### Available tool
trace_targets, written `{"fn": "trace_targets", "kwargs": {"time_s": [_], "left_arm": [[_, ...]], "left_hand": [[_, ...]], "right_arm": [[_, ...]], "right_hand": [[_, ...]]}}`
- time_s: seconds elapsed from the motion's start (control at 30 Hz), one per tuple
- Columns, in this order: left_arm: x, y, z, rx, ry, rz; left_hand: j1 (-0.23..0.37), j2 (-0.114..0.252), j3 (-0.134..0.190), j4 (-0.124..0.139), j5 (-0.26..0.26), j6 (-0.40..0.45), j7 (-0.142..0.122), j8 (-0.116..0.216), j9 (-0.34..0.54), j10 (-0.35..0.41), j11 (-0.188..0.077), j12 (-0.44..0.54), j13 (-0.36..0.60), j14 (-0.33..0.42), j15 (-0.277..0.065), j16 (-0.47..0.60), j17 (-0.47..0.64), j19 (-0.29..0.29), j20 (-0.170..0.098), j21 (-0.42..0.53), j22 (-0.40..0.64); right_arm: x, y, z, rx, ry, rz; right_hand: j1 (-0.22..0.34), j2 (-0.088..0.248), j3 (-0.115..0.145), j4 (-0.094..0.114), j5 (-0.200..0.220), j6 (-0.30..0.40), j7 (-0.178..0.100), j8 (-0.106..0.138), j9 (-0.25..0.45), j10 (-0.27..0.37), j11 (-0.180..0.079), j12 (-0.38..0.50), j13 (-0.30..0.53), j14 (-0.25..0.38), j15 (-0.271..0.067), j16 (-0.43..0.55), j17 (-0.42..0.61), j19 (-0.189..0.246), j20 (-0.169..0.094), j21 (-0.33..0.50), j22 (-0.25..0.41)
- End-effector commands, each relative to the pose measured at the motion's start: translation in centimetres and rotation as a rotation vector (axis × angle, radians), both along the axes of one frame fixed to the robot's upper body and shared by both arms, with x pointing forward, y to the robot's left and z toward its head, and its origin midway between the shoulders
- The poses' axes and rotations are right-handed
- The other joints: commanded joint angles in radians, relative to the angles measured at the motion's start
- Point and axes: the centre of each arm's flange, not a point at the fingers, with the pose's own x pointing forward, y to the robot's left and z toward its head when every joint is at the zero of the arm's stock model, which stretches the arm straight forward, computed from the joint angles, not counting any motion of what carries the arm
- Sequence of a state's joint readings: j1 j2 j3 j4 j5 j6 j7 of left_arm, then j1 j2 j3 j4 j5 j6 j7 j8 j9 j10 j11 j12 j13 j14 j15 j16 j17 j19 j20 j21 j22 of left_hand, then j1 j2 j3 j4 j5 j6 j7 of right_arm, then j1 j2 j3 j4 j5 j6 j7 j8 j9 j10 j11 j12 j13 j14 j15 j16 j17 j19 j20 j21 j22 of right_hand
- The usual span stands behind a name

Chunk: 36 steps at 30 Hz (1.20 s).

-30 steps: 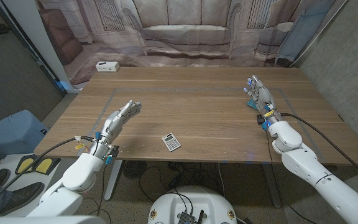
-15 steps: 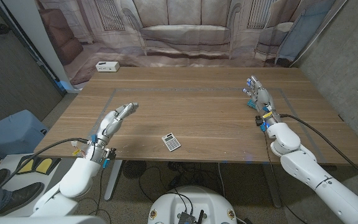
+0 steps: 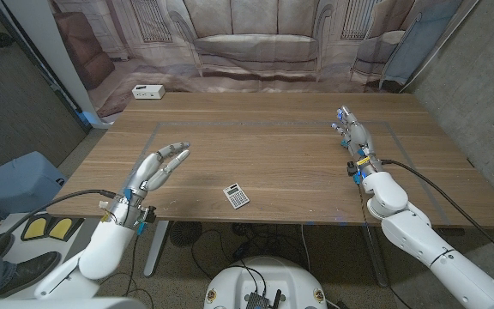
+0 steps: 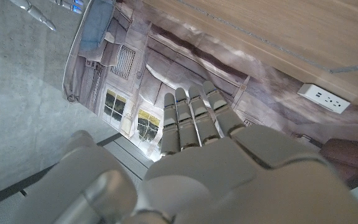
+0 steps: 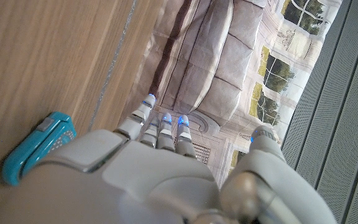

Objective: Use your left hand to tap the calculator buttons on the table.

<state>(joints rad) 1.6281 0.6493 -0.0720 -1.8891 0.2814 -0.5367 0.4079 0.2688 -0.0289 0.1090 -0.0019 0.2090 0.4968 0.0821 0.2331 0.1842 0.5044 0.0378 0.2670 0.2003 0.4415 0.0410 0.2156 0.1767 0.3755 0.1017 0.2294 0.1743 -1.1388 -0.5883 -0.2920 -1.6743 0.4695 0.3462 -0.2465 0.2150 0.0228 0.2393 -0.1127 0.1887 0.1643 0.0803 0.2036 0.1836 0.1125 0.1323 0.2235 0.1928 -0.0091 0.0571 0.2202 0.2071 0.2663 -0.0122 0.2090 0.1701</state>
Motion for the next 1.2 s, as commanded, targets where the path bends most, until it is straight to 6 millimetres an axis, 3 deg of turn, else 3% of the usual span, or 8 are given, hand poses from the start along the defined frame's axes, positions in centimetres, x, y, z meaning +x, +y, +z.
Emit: {"fn": "trace_targets", "kwargs": {"time_s": [0.03,0.5,0.67,0.9,1.0,1.2], "left_arm": [[-1.7,0.0,0.5,0.155,-0.065,0.104],[-2.7,-1.1,1.2,0.292,-0.058,0.129],[-2.3,-1.4,1.6,0.31,-0.065,0.108],[-1.8,-2.3,2.8,0.399,-0.097,0.148],[-1.7,-2.8,3.2,0.428,-0.112,0.149],[-1.7,-3.6,4.0,0.5,-0.137,0.178]], "left_hand": [[0.007,-0.003,-0.002,-0.001,0.004,0.014,0.001,0.003,0.001,0.007,0.0,0.008,0.003,0.011,-0.002,0.002,0.003,0.013,-0.001,0.003,0.005],[0.012,0.003,0.0,-0.003,0.005,0.024,-0.007,0.0,0.002,-0.002,0.001,-0.001,0.003,0.007,-0.004,-0.005,0.003,0.015,-0.001,-0.002,0.005],[0.016,0.017,0.003,-0.003,0.004,0.108,-0.011,0.021,0.002,0.003,-0.014,-0.006,0.004,0.009,0.01,-0.011,0.005,0.014,0.002,-0.01,0.006],[0.016,0.025,0.004,-0.002,0.003,0.144,-0.001,0.026,0.002,-0.018,-0.006,-0.018,0.005,-0.011,0.016,-0.021,0.006,0.004,0.003,-0.017,0.006],[0.012,0.031,0.002,0.0,0.002,0.207,0.014,0.038,0.0,-0.017,-0.011,-0.021,0.005,-0.014,0.013,-0.022,0.007,0.002,0.003,-0.02,0.006],[0.002,0.041,-0.001,0.006,0.001,0.32,0.014,0.059,-0.002,-0.015,-0.021,-0.025,0.006,-0.019,0.01,-0.023,0.008,-0.005,0.0,-0.026,0.007]], "right_arm": [[-0.5,0.9,-0.5,0.004,0.0,-0.012],[-0.5,1.5,-1.4,0.025,0.008,-0.003],[-0.6,1.5,-1.6,0.025,0.0,-0.001],[-0.9,1.2,-2.0,0.035,0.0,-0.002],[-1.0,1.0,-2.3,0.043,0.004,-0.003],[-1.3,0.5,-2.7,0.045,0.01,-0.012]], "right_hand": [[0.002,0.003,0.001,-0.005,-0.004,0.008,0.002,-0.004,0.003,0.008,0.002,-0.005,0.006,0.01,0.002,-0.002,0.002,0.007,0.0,0.0,0.001],[0.002,0.003,0.0,-0.006,-0.004,0.01,0.001,-0.004,0.003,0.008,0.003,-0.006,0.006,0.01,0.003,-0.003,0.002,0.007,0.0,-0.003,0.001],[0.002,0.003,-0.001,-0.007,-0.004,0.012,0.001,-0.004,0.003,0.007,0.003,-0.007,0.006,0.007,0.003,-0.005,0.002,0.006,0.001,-0.004,0.001],[0.002,0.003,-0.002,-0.007,-0.004,0.014,0.001,-0.003,0.003,0.007,0.004,-0.007,0.006,0.006,0.003,-0.005,0.002,0.006,0.001,-0.005,0.001],[0.002,0.004,-0.002,-0.007,-0.004,0.014,0.001,-0.004,0.003,0.006,0.003,-0.008,0.006,0.007,0.004,-0.005,0.002,0.005,0.002,-0.006,0.001],[0.001,0.004,-0.003,-0.007,-0.004,0.017,0.0,-0.003,0.003,0.008,0.004,-0.008,0.006,0.007,0.002,-0.006,0.003,0.006,0.001,-0.006,0.001]]}}
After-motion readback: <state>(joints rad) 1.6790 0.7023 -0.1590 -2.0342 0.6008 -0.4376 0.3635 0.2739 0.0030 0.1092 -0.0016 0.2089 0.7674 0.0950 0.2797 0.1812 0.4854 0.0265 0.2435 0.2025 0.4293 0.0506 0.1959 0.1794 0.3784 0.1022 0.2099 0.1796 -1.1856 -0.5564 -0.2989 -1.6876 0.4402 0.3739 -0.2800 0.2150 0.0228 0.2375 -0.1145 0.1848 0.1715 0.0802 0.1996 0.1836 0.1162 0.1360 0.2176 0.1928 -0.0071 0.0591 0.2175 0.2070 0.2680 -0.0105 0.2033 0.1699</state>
